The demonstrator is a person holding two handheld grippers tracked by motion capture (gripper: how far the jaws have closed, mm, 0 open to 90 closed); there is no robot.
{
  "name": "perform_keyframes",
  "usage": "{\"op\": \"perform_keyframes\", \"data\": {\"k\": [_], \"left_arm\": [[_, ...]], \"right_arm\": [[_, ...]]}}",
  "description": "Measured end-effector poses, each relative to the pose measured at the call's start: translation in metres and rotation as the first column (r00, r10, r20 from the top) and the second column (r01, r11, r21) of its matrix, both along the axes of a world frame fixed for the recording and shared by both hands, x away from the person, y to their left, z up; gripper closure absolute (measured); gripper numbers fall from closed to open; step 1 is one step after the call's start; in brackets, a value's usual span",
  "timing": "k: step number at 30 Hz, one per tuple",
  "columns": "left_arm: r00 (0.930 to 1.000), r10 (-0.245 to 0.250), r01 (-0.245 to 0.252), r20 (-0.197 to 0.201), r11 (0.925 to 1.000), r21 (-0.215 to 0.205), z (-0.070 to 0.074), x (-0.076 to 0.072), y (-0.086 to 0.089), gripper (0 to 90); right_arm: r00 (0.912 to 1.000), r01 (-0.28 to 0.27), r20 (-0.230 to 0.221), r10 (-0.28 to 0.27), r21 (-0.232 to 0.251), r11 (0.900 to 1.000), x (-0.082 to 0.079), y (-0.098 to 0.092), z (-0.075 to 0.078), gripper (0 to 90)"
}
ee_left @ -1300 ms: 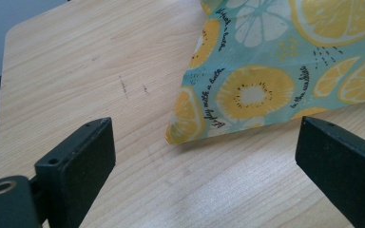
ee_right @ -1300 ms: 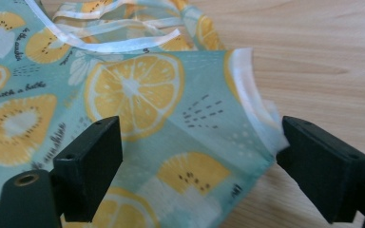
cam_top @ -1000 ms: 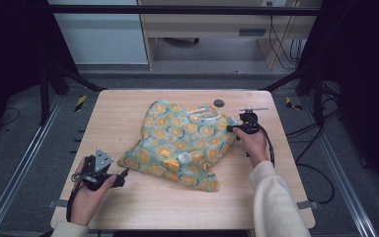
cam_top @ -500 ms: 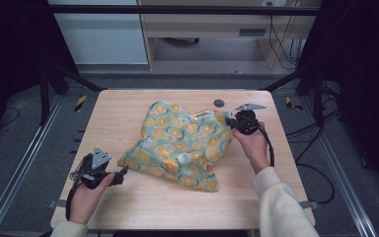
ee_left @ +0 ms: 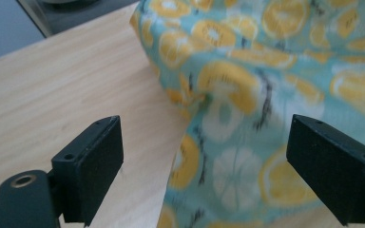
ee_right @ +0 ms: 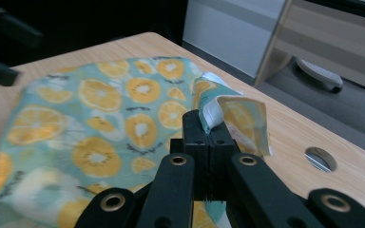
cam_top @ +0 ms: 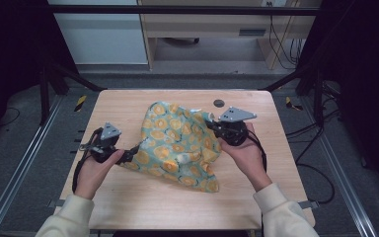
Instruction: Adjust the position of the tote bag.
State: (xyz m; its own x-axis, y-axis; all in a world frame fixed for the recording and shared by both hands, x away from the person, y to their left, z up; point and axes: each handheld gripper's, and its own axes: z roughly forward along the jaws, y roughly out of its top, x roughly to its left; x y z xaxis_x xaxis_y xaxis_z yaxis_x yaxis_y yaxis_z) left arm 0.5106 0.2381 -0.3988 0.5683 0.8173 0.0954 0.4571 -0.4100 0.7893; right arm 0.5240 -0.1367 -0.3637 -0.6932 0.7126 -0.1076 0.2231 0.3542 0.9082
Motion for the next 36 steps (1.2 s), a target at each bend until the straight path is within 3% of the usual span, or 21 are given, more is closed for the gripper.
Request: {"op": "perform_keyframes", "data": {"k": [5, 10, 16, 19, 22, 25, 29, 36], "left_arm": [[1.0, 0.003, -0.003, -0.007, 0.9995, -0.03, 0.009, 0.027, -0.018, 11.4], [0.9987, 0.051, -0.051, 0.006, 0.9987, -0.007, 0.012, 0.053, -0.032, 11.8], [0.996, 0.069, -0.07, -0.057, 0.9975, -0.015, 0.005, 0.074, -0.035, 10.4], [0.9932, 0.088, -0.092, -0.076, 0.9945, -0.049, 0.003, 0.079, -0.034, 9.5], [0.9886, 0.1, -0.107, -0.112, 0.9928, -0.054, 0.0, 0.085, -0.036, 8.7], [0.9834, 0.113, -0.118, -0.143, 0.9927, -0.027, -0.004, 0.091, -0.037, 8.5], [0.9771, 0.101, -0.108, -0.187, 0.9938, -0.026, -0.008, 0.096, -0.039, 8.5], [0.9683, 0.118, -0.125, -0.22, 0.992, -0.016, -0.013, 0.099, -0.041, 11.4]], "right_arm": [[0.9986, -0.049, 0.02, 0.05, -0.014, 0.999, -0.014, 0.007, 0.005, 89.9], [0.9958, -0.062, 0.064, 0.065, -0.061, 0.996, -0.022, 0.013, 0.007, 89.9], [0.9945, -0.074, 0.067, 0.08, -0.083, 0.994, -0.025, 0.014, 0.003, 89.9], [0.9943, -0.075, 0.069, 0.081, -0.088, 0.993, -0.026, 0.014, 0.002, 89.8], [0.9944, -0.076, 0.066, 0.083, -0.09, 0.993, -0.027, 0.014, 0.001, 89.7], [0.9943, -0.074, 0.069, 0.081, -0.091, 0.993, -0.026, 0.014, 0.001, 89.7], [0.9949, -0.064, 0.073, 0.07, -0.082, 0.995, -0.024, 0.012, 0.002, 89.7], [0.9955, -0.055, 0.072, 0.062, -0.085, 0.995, -0.023, 0.01, 0.001, 89.7]]}}
